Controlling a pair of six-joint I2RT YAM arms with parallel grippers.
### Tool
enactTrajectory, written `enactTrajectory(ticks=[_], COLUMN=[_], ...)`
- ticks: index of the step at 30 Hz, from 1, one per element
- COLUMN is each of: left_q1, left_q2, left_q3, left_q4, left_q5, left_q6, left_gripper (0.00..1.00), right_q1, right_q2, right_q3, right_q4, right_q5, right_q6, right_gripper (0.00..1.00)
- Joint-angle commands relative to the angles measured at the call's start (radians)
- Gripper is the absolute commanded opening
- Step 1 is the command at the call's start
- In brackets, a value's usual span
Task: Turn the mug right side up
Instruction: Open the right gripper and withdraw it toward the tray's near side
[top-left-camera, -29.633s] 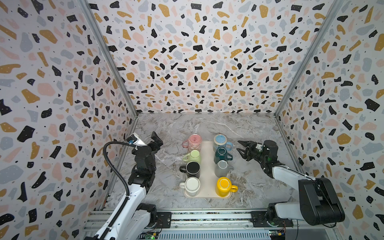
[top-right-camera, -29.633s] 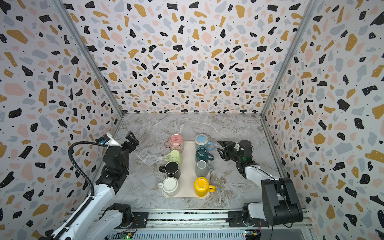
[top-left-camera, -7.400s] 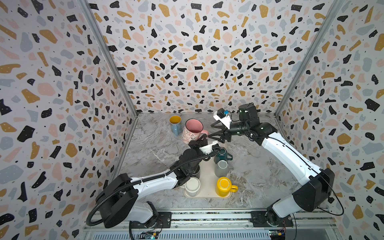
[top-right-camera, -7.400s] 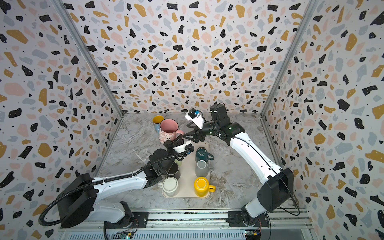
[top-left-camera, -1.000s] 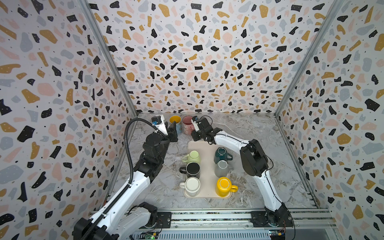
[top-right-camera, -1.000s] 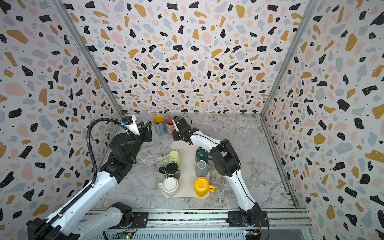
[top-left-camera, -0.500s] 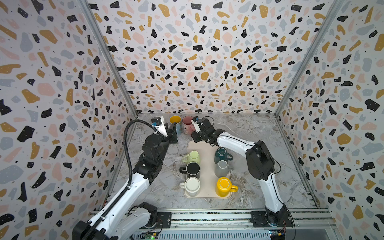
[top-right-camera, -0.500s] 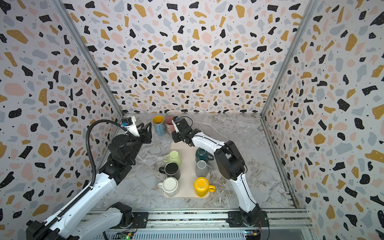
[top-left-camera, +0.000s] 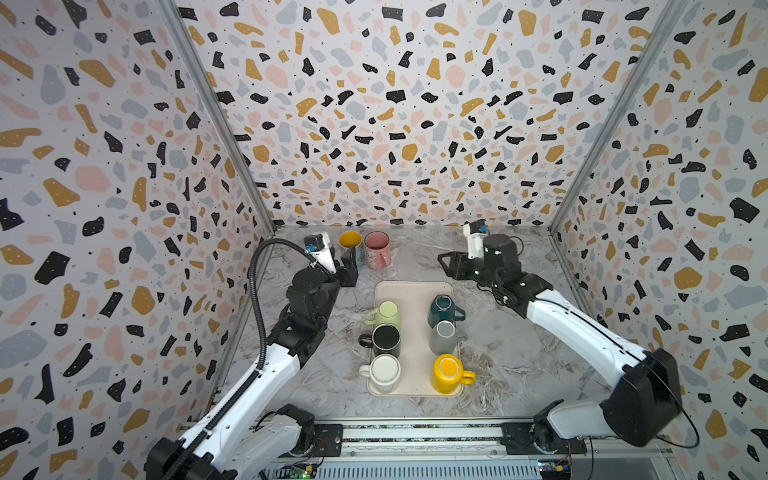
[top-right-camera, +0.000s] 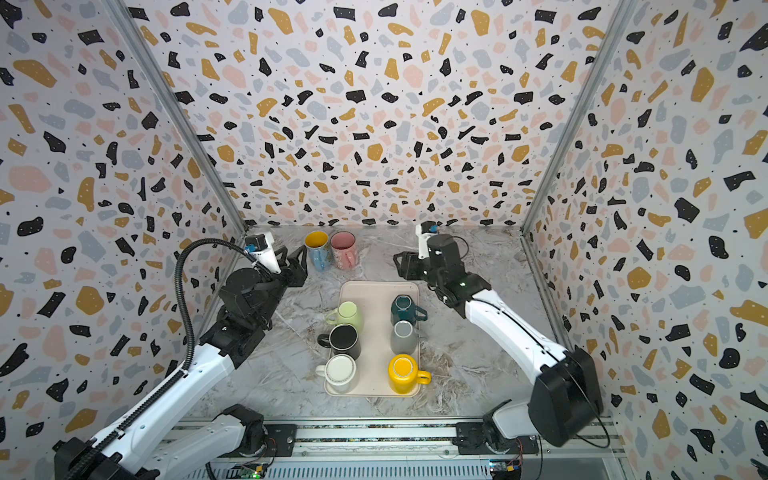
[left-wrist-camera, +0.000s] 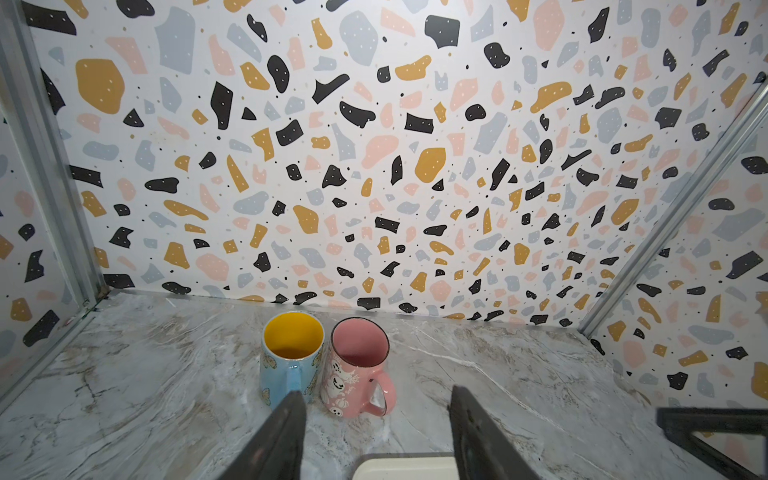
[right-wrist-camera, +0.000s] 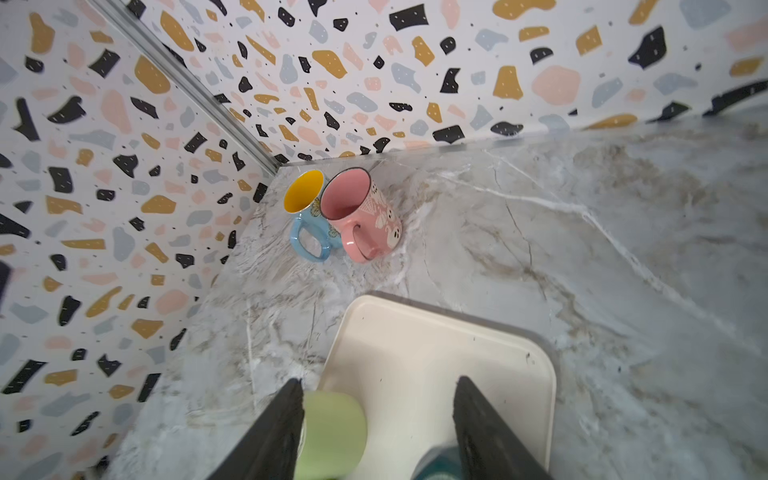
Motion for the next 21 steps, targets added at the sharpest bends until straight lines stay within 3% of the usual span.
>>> enactTrajectory(ticks=[1, 8, 21], left_q1=[0.006, 0.006, 0.007], left_q2=[0.025, 0.055, 0.040], left_q3=[0.038, 0.032, 0.015], left_q4=[0.046, 0.082, 0.081], left_q5=[-0.002, 0.012, 0.000], left_q6=[0.008, -0.022, -0.021], left_gripper=[0.60, 0.73, 0.76], right_q1=[0.000, -0.090, -0.206], right_q2=[-0.086, -0.196, -0.276], right_q3=[-0.111, -0.312, -0.600], right_q4=[0.054, 0.124, 0.390], right_q5=[-0.125, -0.220, -0.298], right_q6=[0.194, 0.477, 0.933], right_gripper=[0.60, 0.53, 0.55])
